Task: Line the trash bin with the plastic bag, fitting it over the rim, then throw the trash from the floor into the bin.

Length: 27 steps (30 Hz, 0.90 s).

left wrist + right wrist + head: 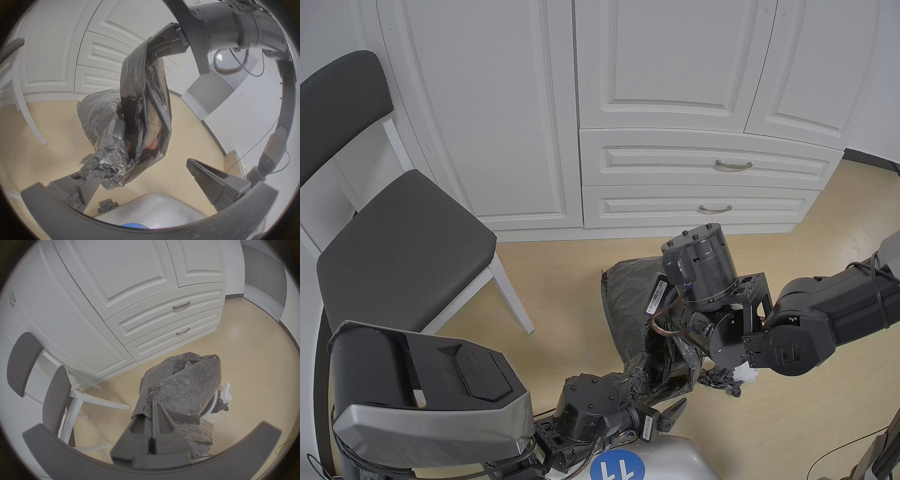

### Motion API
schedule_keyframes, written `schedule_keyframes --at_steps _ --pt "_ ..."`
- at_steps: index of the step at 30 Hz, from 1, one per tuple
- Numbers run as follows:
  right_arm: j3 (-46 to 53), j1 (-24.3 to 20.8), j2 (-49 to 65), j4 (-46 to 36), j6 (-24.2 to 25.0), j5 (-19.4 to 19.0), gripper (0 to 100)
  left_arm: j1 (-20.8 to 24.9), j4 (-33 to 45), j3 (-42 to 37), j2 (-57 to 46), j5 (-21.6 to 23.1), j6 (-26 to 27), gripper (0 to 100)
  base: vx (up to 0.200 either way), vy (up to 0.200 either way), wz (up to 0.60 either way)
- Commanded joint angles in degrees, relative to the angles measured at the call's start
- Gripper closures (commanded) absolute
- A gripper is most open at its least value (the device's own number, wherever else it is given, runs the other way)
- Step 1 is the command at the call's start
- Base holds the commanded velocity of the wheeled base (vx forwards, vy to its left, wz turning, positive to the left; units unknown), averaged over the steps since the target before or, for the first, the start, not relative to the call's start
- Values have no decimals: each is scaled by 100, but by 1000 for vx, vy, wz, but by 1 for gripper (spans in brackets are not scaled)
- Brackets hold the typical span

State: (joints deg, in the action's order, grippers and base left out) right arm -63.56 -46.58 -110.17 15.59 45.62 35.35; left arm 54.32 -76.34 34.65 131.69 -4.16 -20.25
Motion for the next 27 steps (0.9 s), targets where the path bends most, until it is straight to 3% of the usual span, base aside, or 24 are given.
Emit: schedule_keyframes --at_steps 1,11,15,27 --pt "2 -9 -5 5 17 7 100 -53 5 42 199 -24 12 0 0 0 0" --pt "-7 -27 4 -4 17 68 100 -255 -206 200 331 -270 276 0 0 0 0" --pt "-7 -35 13 -4 17 68 100 -229 -927 192 541 -270 285 0 0 0 0" --pt "-25 -44 -31 -4 26 68 100 -71 -1164 183 357 -226 -49 0 0 0 0"
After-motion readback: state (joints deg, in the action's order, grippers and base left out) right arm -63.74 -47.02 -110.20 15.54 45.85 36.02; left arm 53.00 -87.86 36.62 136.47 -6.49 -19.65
